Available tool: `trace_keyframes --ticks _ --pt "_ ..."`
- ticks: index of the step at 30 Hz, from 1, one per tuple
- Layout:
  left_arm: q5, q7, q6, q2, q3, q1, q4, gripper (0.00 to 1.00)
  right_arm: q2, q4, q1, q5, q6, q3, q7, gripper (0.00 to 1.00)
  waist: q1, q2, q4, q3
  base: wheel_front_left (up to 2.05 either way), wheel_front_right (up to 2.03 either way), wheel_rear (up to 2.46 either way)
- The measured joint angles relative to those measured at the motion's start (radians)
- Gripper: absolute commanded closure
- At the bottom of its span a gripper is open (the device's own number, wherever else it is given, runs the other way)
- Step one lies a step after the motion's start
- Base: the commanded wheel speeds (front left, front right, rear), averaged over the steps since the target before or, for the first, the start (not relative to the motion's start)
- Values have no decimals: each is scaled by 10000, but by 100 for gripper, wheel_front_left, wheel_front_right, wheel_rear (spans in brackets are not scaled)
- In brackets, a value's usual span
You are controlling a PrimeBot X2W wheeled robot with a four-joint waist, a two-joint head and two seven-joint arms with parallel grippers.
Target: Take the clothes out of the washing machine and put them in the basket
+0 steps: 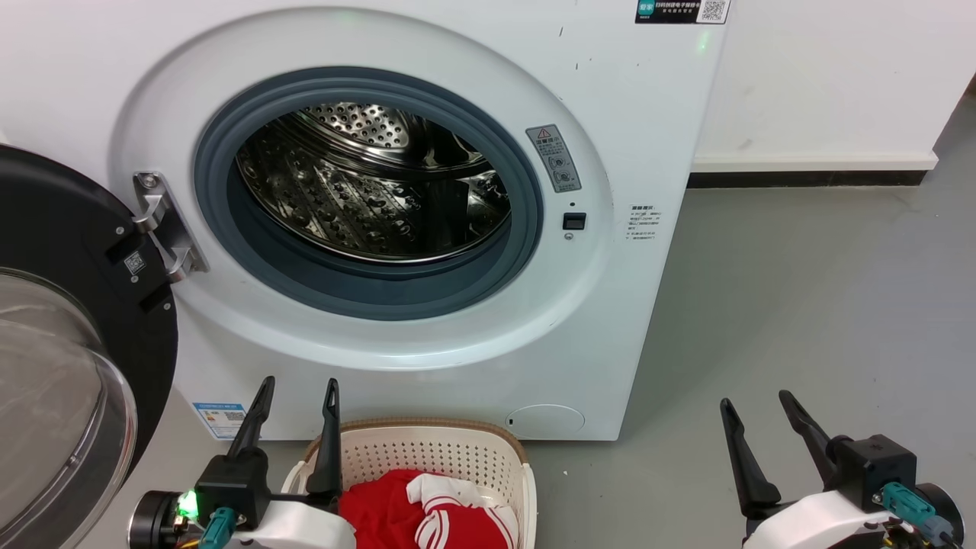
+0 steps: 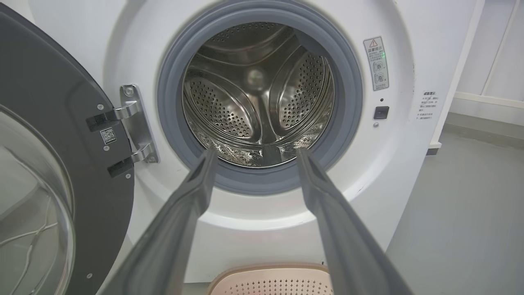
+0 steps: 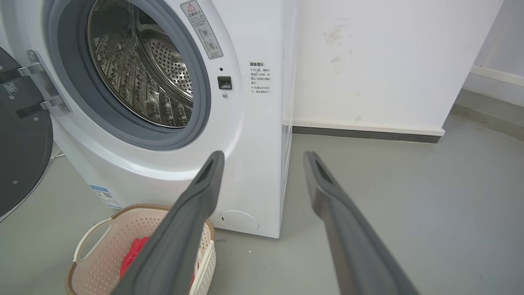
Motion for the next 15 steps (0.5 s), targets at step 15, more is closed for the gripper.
trace_keyframes --ticks 15 --pt "-194 171 92 52 -44 35 -79 0 0 -75 -19 -21 0 -40 17 0 0 0 -29 122 0 0 0"
